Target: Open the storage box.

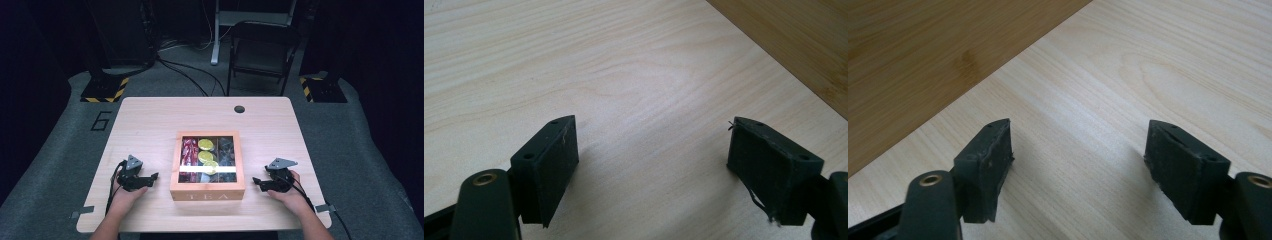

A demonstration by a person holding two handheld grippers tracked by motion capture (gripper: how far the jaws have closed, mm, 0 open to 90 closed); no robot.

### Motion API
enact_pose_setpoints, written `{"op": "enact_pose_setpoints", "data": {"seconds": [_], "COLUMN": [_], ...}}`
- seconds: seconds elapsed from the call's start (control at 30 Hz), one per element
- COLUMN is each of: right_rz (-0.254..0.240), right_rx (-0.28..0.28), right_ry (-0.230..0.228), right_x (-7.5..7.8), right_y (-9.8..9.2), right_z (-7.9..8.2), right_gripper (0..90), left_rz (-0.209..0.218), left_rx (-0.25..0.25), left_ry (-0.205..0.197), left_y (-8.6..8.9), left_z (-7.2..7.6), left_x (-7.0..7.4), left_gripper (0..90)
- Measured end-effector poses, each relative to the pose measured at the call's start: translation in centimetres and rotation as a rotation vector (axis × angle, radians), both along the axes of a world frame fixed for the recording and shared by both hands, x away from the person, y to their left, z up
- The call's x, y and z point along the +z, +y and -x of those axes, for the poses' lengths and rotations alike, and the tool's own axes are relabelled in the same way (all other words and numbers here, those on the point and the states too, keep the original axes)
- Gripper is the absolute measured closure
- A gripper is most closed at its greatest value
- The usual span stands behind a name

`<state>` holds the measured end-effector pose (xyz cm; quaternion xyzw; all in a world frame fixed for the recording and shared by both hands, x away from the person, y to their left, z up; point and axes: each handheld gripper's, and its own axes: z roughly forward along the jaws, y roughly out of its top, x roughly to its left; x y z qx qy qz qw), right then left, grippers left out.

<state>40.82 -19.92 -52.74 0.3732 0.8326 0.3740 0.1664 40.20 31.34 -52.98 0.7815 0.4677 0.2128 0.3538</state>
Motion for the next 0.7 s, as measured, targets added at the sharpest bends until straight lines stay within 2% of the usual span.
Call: {"op": "enact_pose_setpoints", "data": {"seconds": [0.2,0.33,0.53,0.7], "right_rz": [0.003,-0.007,-0.014,-0.014], "right_rx": [0.005,0.015,0.007,-0.001], "right_ry": [-0.004,-0.004,-0.005,-0.005], "right_x": [0.01,0.03,0.02,0.01], "right_y": [0.0,0.05,0.24,0.34], "right_z": [0.01,0.13,0.1,0.14], "right_gripper": [28.8,34.6,34.6,34.0], "left_rz": [-0.002,-0.001,0.0,-0.008], "left_rx": [0.011,0.018,0.018,0.006], "left_ry": [-0.001,0.005,0.0,0.013], "left_y": [-0.09,-0.14,-0.31,-0.37], "left_z": [0.2,0.08,-0.06,-0.19], "left_x": [-0.01,0.06,-0.04,0.01], "left_gripper": [20.8,21.3,19.1,15.4]}}
